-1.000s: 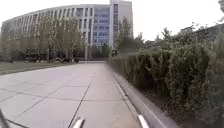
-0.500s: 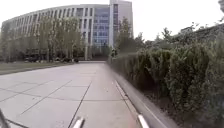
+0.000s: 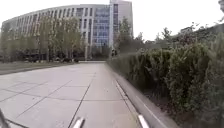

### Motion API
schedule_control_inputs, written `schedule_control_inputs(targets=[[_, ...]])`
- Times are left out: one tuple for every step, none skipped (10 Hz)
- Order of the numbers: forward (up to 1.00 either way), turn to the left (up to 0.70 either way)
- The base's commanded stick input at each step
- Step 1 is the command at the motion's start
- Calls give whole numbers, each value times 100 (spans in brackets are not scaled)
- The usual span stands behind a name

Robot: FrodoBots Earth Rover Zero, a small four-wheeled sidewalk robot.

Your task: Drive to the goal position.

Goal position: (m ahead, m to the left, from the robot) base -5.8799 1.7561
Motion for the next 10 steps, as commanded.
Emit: schedule_control_inputs(targets=[[0,0],[4,0],[2,0],[0,0],[0,0],[0,0],[2,0],[4,0],[0,0],[0,0]])
